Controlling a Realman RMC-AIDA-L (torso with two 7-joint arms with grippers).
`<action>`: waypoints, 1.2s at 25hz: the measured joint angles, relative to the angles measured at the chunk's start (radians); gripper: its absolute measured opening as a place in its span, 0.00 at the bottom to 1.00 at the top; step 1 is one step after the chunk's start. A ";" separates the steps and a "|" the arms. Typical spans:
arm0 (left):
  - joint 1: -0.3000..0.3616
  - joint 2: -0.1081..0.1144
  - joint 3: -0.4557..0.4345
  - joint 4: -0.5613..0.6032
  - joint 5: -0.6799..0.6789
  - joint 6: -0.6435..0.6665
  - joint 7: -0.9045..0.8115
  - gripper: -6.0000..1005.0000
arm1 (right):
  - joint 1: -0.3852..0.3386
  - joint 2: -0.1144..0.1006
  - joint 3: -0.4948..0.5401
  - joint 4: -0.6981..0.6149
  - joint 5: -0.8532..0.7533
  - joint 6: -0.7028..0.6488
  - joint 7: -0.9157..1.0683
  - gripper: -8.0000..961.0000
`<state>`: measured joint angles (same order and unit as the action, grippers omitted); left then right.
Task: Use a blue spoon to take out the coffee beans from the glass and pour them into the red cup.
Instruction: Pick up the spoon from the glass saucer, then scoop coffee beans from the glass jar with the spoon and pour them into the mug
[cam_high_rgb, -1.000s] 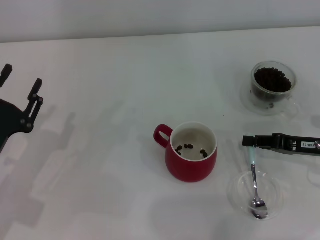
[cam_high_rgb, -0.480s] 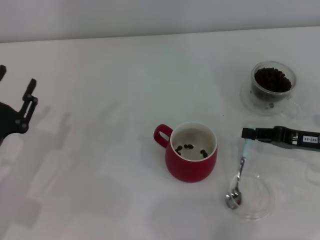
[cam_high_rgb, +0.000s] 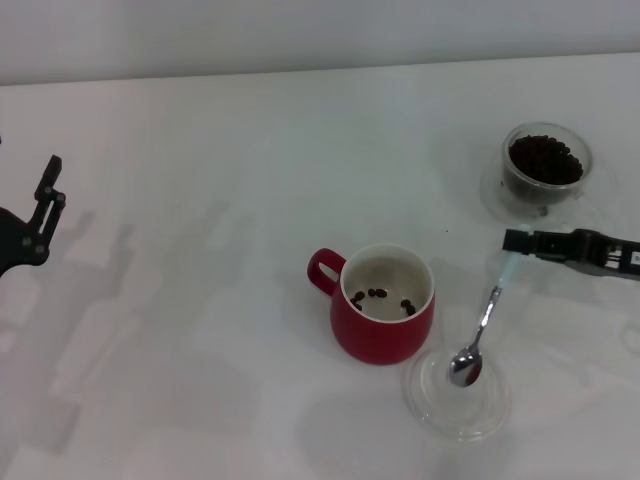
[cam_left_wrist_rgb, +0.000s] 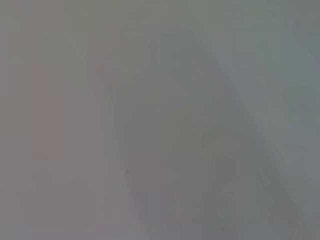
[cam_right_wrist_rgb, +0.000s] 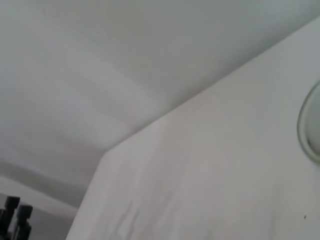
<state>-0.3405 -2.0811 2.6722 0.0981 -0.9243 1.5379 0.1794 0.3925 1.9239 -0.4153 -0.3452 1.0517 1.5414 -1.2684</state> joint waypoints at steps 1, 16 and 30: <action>0.000 0.000 0.000 0.000 -0.001 0.000 0.000 0.55 | -0.005 0.000 0.000 -0.007 0.010 0.004 -0.001 0.16; 0.000 -0.002 0.000 0.012 -0.028 -0.001 -0.003 0.54 | -0.089 -0.025 0.046 -0.117 0.169 0.063 -0.052 0.16; -0.008 -0.004 0.002 0.041 -0.055 -0.031 -0.009 0.54 | -0.077 0.007 0.194 -0.118 0.269 0.011 -0.229 0.16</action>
<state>-0.3481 -2.0848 2.6743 0.1386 -0.9795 1.5065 0.1707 0.3159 1.9309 -0.2213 -0.4631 1.3208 1.5526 -1.4977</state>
